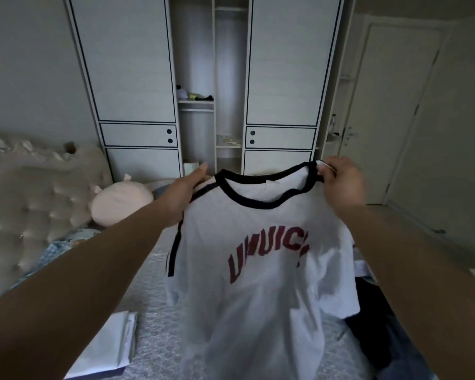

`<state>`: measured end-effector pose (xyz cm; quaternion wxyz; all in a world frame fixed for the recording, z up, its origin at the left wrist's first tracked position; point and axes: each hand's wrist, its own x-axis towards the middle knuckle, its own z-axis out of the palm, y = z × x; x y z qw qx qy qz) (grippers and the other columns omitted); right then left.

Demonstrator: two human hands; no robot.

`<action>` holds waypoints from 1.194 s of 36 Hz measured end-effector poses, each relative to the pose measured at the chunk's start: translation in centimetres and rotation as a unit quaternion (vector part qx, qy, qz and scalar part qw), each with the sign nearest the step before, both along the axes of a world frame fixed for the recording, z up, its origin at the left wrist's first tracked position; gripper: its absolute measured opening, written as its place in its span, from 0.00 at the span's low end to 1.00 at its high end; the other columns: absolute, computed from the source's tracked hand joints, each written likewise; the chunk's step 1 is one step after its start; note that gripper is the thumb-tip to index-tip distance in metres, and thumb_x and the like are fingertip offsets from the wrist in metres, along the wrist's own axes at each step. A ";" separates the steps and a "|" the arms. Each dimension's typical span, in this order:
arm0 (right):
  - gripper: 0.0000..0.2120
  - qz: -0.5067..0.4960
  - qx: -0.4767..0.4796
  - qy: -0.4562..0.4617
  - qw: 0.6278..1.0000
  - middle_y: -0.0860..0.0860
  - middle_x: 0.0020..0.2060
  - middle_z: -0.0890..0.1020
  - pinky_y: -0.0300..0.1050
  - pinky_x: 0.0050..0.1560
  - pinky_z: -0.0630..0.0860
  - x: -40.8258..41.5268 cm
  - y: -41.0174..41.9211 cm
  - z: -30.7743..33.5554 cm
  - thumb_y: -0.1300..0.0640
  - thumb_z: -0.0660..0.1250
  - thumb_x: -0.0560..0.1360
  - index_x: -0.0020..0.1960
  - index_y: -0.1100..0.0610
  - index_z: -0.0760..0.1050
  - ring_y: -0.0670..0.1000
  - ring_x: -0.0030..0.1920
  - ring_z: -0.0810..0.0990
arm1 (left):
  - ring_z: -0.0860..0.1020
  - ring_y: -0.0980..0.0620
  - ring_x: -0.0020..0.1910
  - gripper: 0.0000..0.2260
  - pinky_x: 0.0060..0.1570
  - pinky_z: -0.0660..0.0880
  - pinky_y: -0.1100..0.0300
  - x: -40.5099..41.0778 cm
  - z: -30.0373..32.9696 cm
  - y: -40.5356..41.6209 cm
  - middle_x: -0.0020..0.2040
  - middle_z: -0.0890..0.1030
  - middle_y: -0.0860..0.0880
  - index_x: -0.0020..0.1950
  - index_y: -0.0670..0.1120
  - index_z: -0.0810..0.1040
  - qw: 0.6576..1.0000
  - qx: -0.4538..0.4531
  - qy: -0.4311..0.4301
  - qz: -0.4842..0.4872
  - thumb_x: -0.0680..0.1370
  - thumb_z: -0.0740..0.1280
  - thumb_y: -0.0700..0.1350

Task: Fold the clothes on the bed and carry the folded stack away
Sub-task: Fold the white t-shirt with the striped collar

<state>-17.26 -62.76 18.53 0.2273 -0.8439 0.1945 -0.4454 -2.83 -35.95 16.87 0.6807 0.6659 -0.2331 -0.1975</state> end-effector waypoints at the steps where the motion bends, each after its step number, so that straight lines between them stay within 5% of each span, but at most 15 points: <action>1: 0.10 -0.001 -0.004 0.014 1.000 0.61 0.49 0.78 0.37 0.41 0.60 0.0 -0.2 -0.1 0.59 0.61 0.79 0.51 0.63 0.79 0.57 0.47 0.75 | 0.84 0.50 0.43 0.19 0.38 0.79 0.60 0.0 0.1 0.1 0.46 0.85 0.46 0.45 0.47 0.85 1.000 0.008 0.018 -0.015 0.77 0.62 0.60; 6: 0.10 0.033 -0.019 0.040 0.998 0.61 0.48 0.80 0.37 0.42 0.61 -0.5 -0.9 -0.3 0.60 0.62 0.79 0.51 0.63 0.81 0.59 0.48 0.77 | 0.79 0.43 0.59 0.25 0.61 0.74 0.49 0.1 -0.3 0.9 0.59 0.80 0.42 0.62 0.42 0.78 0.994 0.069 -0.021 -0.082 0.71 0.68 0.56; 10: 0.10 0.047 -0.010 0.057 0.997 0.58 0.45 0.81 0.36 0.39 0.62 -1.4 -1.0 -0.4 0.59 0.62 0.79 0.50 0.62 0.81 0.53 0.44 0.75 | 0.80 0.46 0.56 0.35 0.57 0.76 0.52 0.3 -0.4 1.4 0.57 0.82 0.44 0.60 0.42 0.79 0.989 0.085 -0.061 -0.109 0.62 0.73 0.64; 14: 0.10 0.074 0.018 0.073 0.994 0.55 0.38 0.80 0.25 0.33 0.65 -2.6 -1.0 -0.1 0.59 0.62 0.79 0.45 0.62 0.80 0.43 0.34 0.73 | 0.82 0.56 0.50 0.08 0.44 0.77 0.66 1.1 -0.4 2.0 0.49 0.84 0.53 0.51 0.53 0.81 0.979 0.120 -0.102 -0.133 0.73 0.70 0.48; 16: 0.10 0.086 0.030 0.086 0.992 0.55 0.37 0.79 0.23 0.32 0.65 -3.1 -1.0 0.1 0.59 0.63 0.79 0.43 0.62 0.79 0.39 0.34 0.72 | 0.82 0.56 0.48 0.09 0.43 0.77 0.66 0.9 -0.4 2.4 0.49 0.85 0.53 0.51 0.52 0.81 0.979 0.120 -0.093 -0.136 0.71 0.69 0.47; 21: 0.07 0.126 0.082 0.102 0.983 0.47 0.34 0.80 0.21 0.29 0.65 -4.5 -0.7 0.8 0.56 0.66 0.77 0.43 0.56 0.80 0.38 0.34 0.74 | 0.83 0.51 0.44 0.13 0.45 0.79 0.58 -0.8 0.4 1.9 0.45 0.85 0.48 0.49 0.50 0.83 0.980 0.121 -0.154 0.034 0.72 0.70 0.57; 25: 0.05 0.221 0.159 0.247 0.930 0.39 0.39 0.83 0.27 0.36 0.72 -5.8 -0.8 2.2 0.46 0.71 0.71 0.41 0.47 0.81 0.39 0.37 0.80 | 0.78 0.51 0.40 0.16 0.36 0.69 0.63 -1.4 0.9 1.6 0.39 0.80 0.48 0.44 0.46 0.82 0.910 0.161 -0.274 0.265 0.77 0.64 0.58; 29: 0.14 0.145 0.005 0.417 0.897 0.42 0.35 0.81 0.40 0.39 0.71 -6.7 -1.9 2.4 0.38 0.71 0.68 0.37 0.48 0.79 0.44 0.39 0.79 | 0.78 0.47 0.43 0.18 0.36 0.66 0.58 -3.3 1.0 2.0 0.39 0.80 0.47 0.43 0.49 0.81 0.831 0.296 -0.379 0.280 0.78 0.60 0.61; 31: 0.14 0.137 -0.004 0.323 0.937 0.50 0.32 0.80 0.41 0.36 0.68 -7.1 -2.5 2.4 0.44 0.70 0.72 0.35 0.53 0.78 0.50 0.37 0.77 | 0.75 0.55 0.34 0.17 0.31 0.64 0.61 -4.7 1.5 2.1 0.30 0.77 0.53 0.34 0.51 0.76 0.830 0.278 -0.404 0.268 0.78 0.62 0.59; 34: 0.13 0.100 -0.133 0.128 0.978 0.59 0.37 0.80 0.45 0.37 0.63 -8.1 -3.6 2.0 0.55 0.63 0.79 0.42 0.62 0.78 0.58 0.41 0.77 | 0.73 0.67 0.27 0.14 0.27 0.65 0.73 -7.0 2.4 2.5 0.27 0.78 0.62 0.32 0.55 0.78 0.880 0.193 -0.378 0.215 0.77 0.67 0.53; 36: 0.16 0.071 -0.196 0.151 0.966 0.62 0.44 0.80 0.47 0.40 0.66 -8.9 -4.0 1.6 0.54 0.57 0.81 0.47 0.65 0.77 0.61 0.45 0.77 | 0.73 0.66 0.25 0.12 0.27 0.65 0.75 -8.2 2.8 3.1 0.24 0.76 0.62 0.32 0.56 0.78 0.878 0.208 -0.385 0.195 0.76 0.69 0.51; 40: 0.21 0.012 -0.253 0.310 0.916 0.59 0.52 0.81 0.53 0.52 0.74 -10.2 -4.9 0.2 0.46 0.51 0.82 0.56 0.57 0.77 0.60 0.51 0.79 | 0.77 0.55 0.33 0.17 0.32 0.66 0.69 -9.9 1.7 4.5 0.35 0.81 0.50 0.44 0.45 0.84 0.807 0.347 -0.457 0.142 0.73 0.69 0.59; 43: 0.18 0.078 -0.192 0.191 0.959 0.60 0.48 0.81 0.53 0.51 0.73 -10.9 -4.3 -0.4 0.51 0.55 0.81 0.51 0.62 0.78 0.61 0.49 0.78 | 0.80 0.47 0.46 0.30 0.47 0.73 0.54 -11.5 0.7 5.4 0.47 0.83 0.47 0.52 0.47 0.83 0.755 0.388 -0.512 0.131 0.71 0.60 0.71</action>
